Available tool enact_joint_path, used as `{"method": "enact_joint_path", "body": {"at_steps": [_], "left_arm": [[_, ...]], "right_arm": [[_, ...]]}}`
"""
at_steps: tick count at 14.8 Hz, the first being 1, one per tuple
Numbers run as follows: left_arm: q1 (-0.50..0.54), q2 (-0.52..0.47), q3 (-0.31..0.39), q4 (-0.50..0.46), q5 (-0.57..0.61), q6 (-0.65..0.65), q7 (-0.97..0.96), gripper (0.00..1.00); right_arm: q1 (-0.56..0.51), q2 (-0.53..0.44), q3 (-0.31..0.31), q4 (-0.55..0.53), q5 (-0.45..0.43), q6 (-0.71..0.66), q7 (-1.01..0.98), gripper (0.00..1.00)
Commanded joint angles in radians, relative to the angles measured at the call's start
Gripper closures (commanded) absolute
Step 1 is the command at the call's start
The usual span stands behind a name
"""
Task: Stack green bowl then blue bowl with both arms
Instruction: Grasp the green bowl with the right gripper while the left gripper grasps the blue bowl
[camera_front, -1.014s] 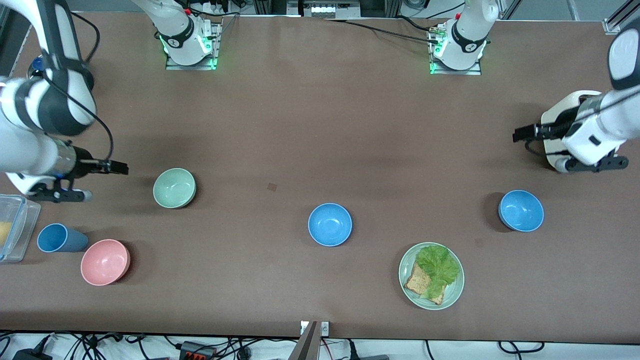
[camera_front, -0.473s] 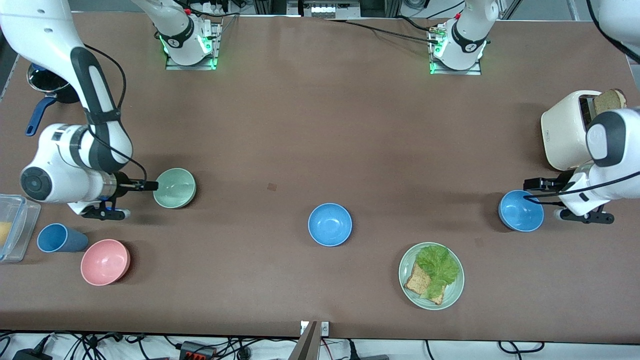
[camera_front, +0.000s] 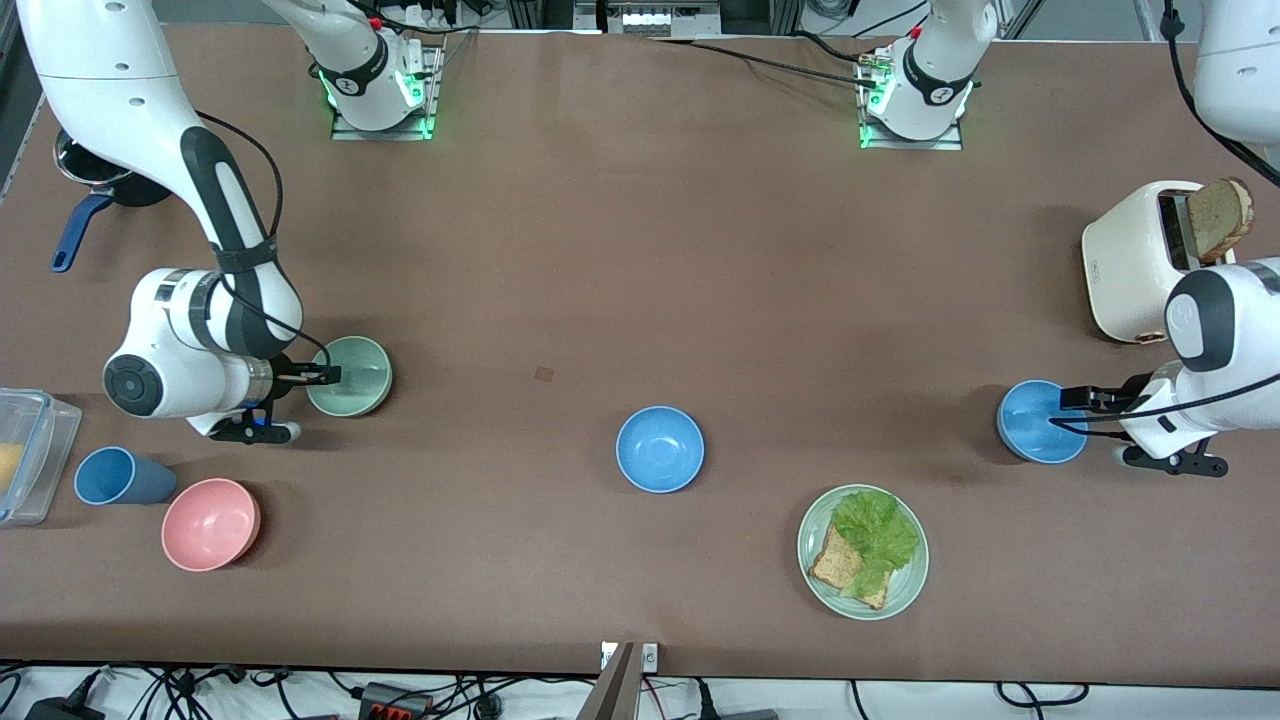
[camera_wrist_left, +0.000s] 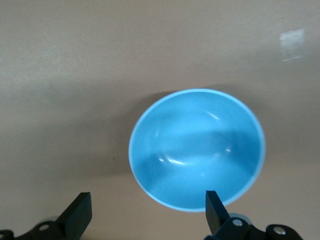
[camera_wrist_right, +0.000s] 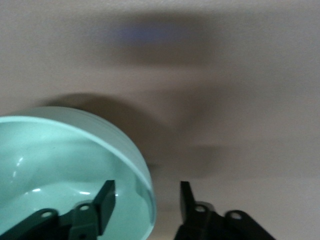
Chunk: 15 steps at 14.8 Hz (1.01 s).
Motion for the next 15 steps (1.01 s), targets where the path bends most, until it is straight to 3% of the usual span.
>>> {"method": "enact_joint_path", "body": {"at_steps": [1, 4, 8, 11, 15], "left_arm": [[0.051, 0.049, -0.017, 0.017, 0.012, 0.050, 0.051, 0.00], [0.054, 0.054, -0.017, -0.027, 0.012, 0.087, 0.051, 0.01], [0.050, 0.056, -0.019, -0.046, -0.023, 0.092, 0.051, 0.15], [0.044, 0.059, -0.019, -0.044, -0.026, 0.092, 0.050, 0.59], [0.051, 0.074, -0.019, -0.041, -0.026, 0.097, 0.077, 0.87]], "right_arm": [[0.005, -0.010, -0.002, 0.011, 0.012, -0.027, 0.009, 1.00], [0.011, -0.015, 0.001, 0.031, 0.020, -0.064, 0.009, 1.00], [0.065, -0.015, 0.025, 0.129, 0.038, -0.186, 0.007, 1.00], [0.170, -0.018, 0.029, 0.189, 0.121, -0.242, 0.011, 1.00], [0.337, -0.027, 0.029, 0.205, 0.161, -0.236, 0.110, 1.00]]}}
